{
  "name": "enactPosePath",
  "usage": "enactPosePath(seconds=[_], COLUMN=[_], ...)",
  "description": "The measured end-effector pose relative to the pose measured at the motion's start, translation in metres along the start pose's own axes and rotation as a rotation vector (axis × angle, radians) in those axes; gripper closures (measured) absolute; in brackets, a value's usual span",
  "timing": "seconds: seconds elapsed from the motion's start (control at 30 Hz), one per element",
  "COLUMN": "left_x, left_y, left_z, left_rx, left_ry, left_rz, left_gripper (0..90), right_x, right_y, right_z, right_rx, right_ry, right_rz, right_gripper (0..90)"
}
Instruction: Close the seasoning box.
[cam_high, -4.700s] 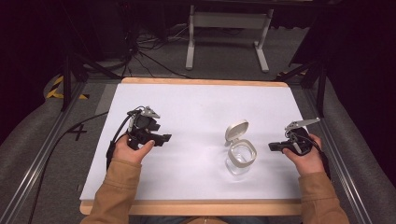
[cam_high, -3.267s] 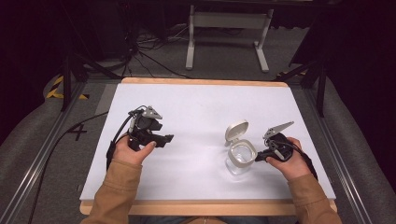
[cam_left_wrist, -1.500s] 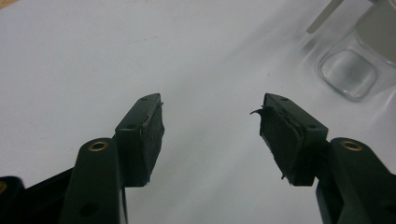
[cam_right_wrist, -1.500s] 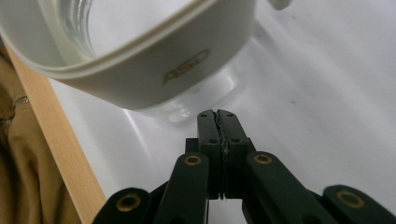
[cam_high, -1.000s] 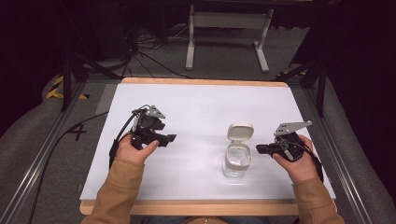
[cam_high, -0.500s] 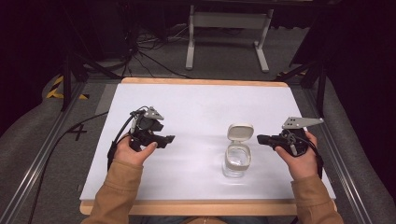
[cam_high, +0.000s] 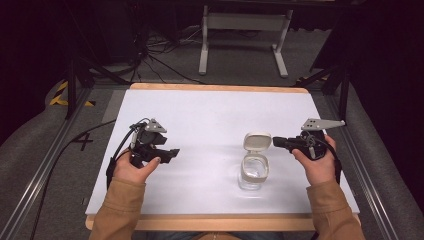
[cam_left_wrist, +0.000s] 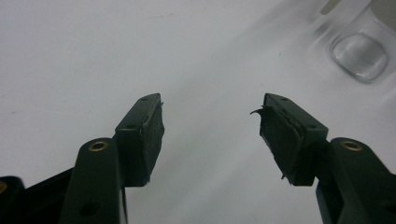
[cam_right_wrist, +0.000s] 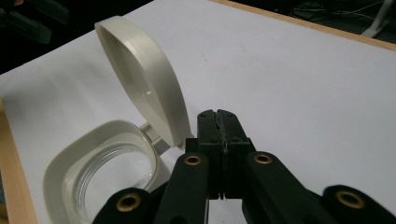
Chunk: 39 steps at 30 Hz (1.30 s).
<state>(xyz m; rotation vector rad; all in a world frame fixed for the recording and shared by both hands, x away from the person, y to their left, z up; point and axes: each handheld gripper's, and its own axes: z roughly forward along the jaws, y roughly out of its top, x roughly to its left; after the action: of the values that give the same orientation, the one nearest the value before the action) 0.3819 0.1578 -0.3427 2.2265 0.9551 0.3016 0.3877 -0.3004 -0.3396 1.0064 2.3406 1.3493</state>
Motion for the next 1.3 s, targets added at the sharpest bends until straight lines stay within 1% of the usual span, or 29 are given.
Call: enactPosePath(seconds=[0.07, 0.1, 0.13, 0.17, 0.2, 0.23, 0.27, 0.3, 0.33, 0.43, 0.67, 0.7, 0.77, 0.8, 0.87, 0.97, 1.0, 1.07, 1.1, 1.13, 1.2, 1.23, 1.27, 1.3], left_x=[0.001, 0.002, 0.001, 0.002, 0.003, 0.003, 0.004, 0.004, 0.003, 0.004, 0.004, 0.004, 0.004, 0.004, 0.004, 0.003, 0.003, 0.004, 0.004, 0.003, 0.002, 0.003, 0.003, 0.003], left_y=[-0.002, -0.005, -0.006, -0.008, -0.009, -0.009, -0.011, -0.012, -0.013, -0.014, -0.014, -0.014, -0.014, -0.014, -0.013, -0.012, -0.012, -0.011, -0.011, -0.01, -0.01, -0.009, -0.008, -0.007], left_z=[-0.003, -0.003, -0.004, -0.005, -0.007, -0.007, -0.009, -0.009, -0.01, -0.011, -0.011, -0.011, -0.01, -0.01, -0.01, -0.009, -0.009, -0.009, -0.009, -0.009, -0.008, -0.008, -0.007, -0.007], left_rx=[0.013, -0.001, 0.004, 0.001, 0.012, 0.012, 0.007, 0.004, 0.0, 0.0, -0.003, 0.003, -0.003, -0.003, -0.001, 0.001, 0.002, 0.015, 0.009, 0.016, 0.009, 0.019, 0.015, 0.013], left_ry=[0.004, 0.012, 0.012, 0.015, 0.016, 0.016, 0.02, 0.022, 0.025, 0.028, 0.027, 0.028, 0.027, 0.028, 0.028, 0.022, 0.022, 0.015, 0.022, 0.017, 0.014, 0.011, 0.01, 0.008], left_rz=[0.0, -0.008, -0.019, -0.017, -0.018, -0.018, -0.026, -0.024, -0.04, -0.043, -0.041, -0.04, -0.033, -0.038, -0.03, -0.03, -0.037, -0.025, -0.012, -0.021, -0.027, -0.013, -0.018, -0.014], left_gripper=[39.9, 39.9, 39.9, 39.9, 39.9, 39.9, 39.9, 39.9, 39.8, 39.8, 39.8, 39.8, 39.8, 39.8, 39.8, 39.8, 39.8, 39.8, 39.8, 39.8, 39.7, 39.7, 39.7, 39.7], right_x=[-0.001, -0.002, -0.003, -0.004, -0.005, -0.005, -0.006, -0.006, -0.006, -0.006, -0.003, -0.003, -0.002, -0.001, -0.001, 0.0, 0.0, 0.001, 0.001, 0.002, 0.002, 0.003, 0.004, 0.004], right_y=[0.002, 0.002, 0.003, 0.003, 0.004, 0.004, 0.004, 0.006, 0.006, 0.008, 0.01, 0.01, 0.01, 0.01, 0.011, 0.011, 0.011, 0.01, 0.01, 0.011, 0.011, 0.011, 0.011, 0.01], right_z=[0.002, 0.004, 0.005, 0.006, 0.008, 0.008, 0.01, 0.012, 0.012, 0.014, 0.011, 0.011, 0.01, 0.01, 0.009, 0.008, 0.007, 0.006, 0.005, 0.005, 0.004, 0.004, 0.003, 0.002], right_rx=[-0.006, -0.006, -0.01, -0.011, -0.012, -0.012, -0.017, -0.019, -0.018, -0.019, -0.032, -0.033, -0.03, -0.031, -0.032, -0.034, -0.035, -0.036, -0.036, -0.035, -0.032, -0.032, -0.032, -0.031], right_ry=[0.003, 0.007, 0.011, 0.014, 0.025, 0.025, 0.03, 0.036, 0.039, 0.041, 0.052, 0.053, 0.054, 0.058, 0.058, 0.057, 0.059, 0.061, 0.063, 0.066, 0.065, 0.066, 0.07, 0.067], right_rz=[0.004, 0.006, 0.012, 0.011, 0.016, 0.016, 0.019, 0.016, 0.017, 0.011, 0.009, 0.007, -0.003, 0.001, -0.003, -0.008, -0.007, -0.009, -0.009, -0.007, -0.018, -0.017, -0.014, -0.019], right_gripper=[89.6, 89.6, 89.6, 89.6, 89.6, 89.6, 89.6, 89.6, 89.6, 89.6, 89.6, 89.6, 89.6, 89.6, 89.6, 89.6, 89.6, 89.6, 89.6, 89.6, 89.5, 89.6, 89.5, 89.5])
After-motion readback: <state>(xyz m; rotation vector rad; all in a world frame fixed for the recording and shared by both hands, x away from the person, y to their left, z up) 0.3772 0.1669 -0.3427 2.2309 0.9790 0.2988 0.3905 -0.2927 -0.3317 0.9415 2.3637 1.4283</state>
